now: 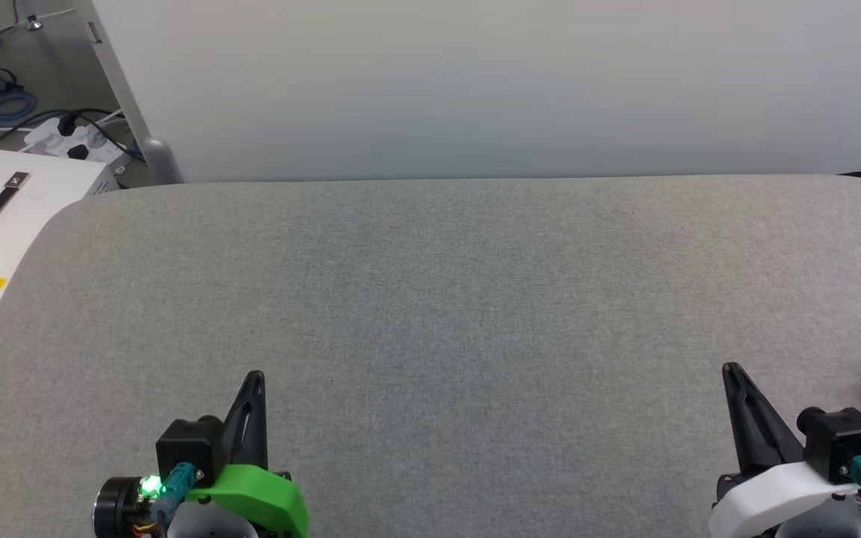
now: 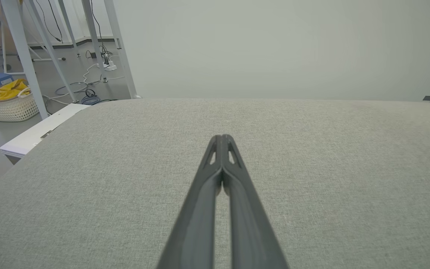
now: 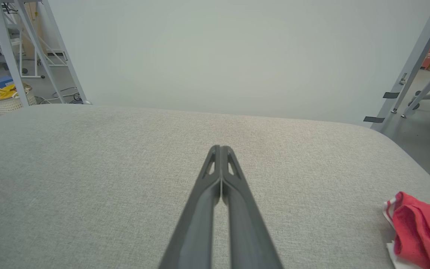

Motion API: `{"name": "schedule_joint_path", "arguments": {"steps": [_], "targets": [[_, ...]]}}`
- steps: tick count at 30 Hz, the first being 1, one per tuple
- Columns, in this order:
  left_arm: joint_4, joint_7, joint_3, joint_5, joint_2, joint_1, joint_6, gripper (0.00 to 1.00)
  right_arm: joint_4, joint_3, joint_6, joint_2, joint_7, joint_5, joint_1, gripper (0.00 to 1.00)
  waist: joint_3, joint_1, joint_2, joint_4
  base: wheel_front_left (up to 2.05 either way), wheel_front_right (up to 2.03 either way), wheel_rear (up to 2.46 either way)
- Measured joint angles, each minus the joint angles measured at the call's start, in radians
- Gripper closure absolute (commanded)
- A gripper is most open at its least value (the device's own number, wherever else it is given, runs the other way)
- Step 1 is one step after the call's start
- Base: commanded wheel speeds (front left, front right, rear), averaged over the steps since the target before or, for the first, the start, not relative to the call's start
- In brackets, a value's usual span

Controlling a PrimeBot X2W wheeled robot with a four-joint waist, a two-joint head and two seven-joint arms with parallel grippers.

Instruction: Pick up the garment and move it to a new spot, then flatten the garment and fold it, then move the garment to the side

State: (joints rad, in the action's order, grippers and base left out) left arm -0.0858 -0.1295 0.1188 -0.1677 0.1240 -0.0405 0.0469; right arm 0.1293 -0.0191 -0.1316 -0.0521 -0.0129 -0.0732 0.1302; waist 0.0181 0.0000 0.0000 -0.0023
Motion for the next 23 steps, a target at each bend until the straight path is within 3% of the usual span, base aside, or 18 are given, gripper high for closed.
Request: {"name": "schedule_joint_path", "arguments": {"steps": [23], "targets": [[0.030,0.044,-0.038,0.054,-0.025,0.003,-0.016,1.00,-0.043,0.007,0.000,0.000,0.001,0.026,-0.037,1.00,-0.006,0.0000,0.0000,0.001,0.00,0.00,0.00]]}}
